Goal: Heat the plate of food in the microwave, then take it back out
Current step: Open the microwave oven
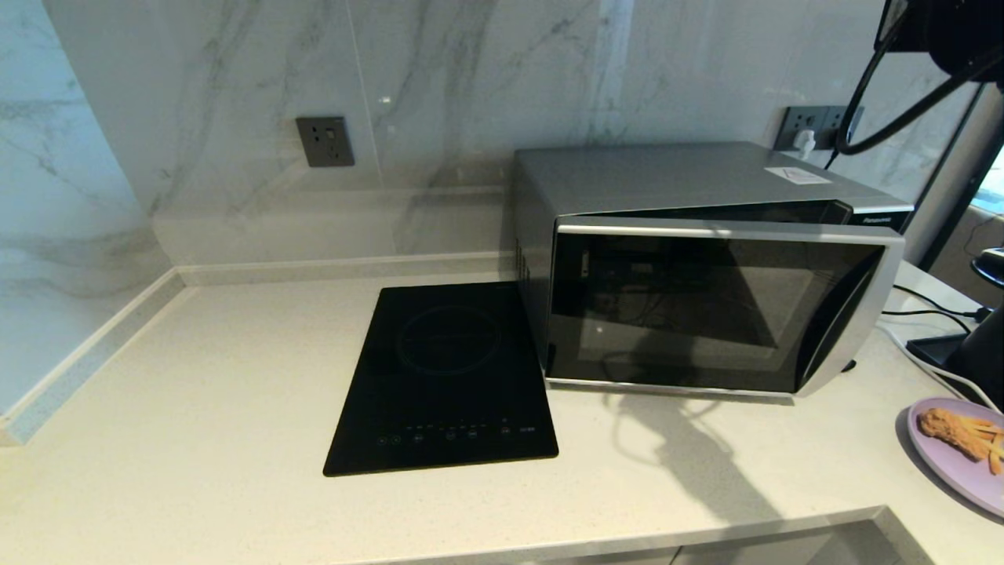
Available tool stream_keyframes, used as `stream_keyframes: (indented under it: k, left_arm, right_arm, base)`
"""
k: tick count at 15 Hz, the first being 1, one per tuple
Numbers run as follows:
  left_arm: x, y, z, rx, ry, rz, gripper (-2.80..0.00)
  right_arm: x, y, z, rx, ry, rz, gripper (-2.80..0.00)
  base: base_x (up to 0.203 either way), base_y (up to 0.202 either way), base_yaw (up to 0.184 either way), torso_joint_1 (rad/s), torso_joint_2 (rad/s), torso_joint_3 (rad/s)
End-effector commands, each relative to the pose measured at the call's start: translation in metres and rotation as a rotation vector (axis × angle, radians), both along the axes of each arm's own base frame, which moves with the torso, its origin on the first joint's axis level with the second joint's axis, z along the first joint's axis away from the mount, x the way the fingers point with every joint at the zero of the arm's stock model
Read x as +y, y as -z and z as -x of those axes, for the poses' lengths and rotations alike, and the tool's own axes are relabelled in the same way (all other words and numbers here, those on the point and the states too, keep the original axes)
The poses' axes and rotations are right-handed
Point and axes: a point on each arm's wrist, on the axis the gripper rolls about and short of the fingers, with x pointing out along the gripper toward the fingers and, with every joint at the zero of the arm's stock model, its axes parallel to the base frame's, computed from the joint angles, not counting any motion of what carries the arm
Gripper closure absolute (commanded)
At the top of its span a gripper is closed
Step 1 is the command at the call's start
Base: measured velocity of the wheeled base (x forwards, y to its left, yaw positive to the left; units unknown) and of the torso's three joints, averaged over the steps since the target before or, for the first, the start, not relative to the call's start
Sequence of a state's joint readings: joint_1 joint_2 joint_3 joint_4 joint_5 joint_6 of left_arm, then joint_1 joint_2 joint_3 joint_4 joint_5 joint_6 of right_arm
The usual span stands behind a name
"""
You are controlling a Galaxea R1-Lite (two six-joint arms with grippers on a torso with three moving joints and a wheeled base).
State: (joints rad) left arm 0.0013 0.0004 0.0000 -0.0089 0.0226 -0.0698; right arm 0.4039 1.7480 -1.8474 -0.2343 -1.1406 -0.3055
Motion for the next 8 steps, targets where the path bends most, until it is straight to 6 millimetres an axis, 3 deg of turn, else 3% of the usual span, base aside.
stream_keyframes:
  k: [1,4,8]
  left_arm:
    - [0.0,0.0,0.0,0.001,-0.001,0.001,0.0]
    - [0.0,0.0,0.0,0.001,-0.001,0.001,0.0]
    - [0.0,0.0,0.0,0.001,-0.001,0.001,0.0]
  right_arm:
    - [0.007,0.001,-0.022,-0.006,-0.025,0.0,0.0]
    - [0.002,-0.009,-0.016,-0.052,-0.094,0.011,0.0]
    - [-0.006,-0.024,-0.012,-0.112,-0.214,0.17,0.0]
  base:
    - [0.0,0.0,0.0,0.0,0.0,0.0]
    - [0.0,0.0,0.0,0.0,0.0,0.0]
    - [0.0,0.0,0.0,0.0,0.0,0.0]
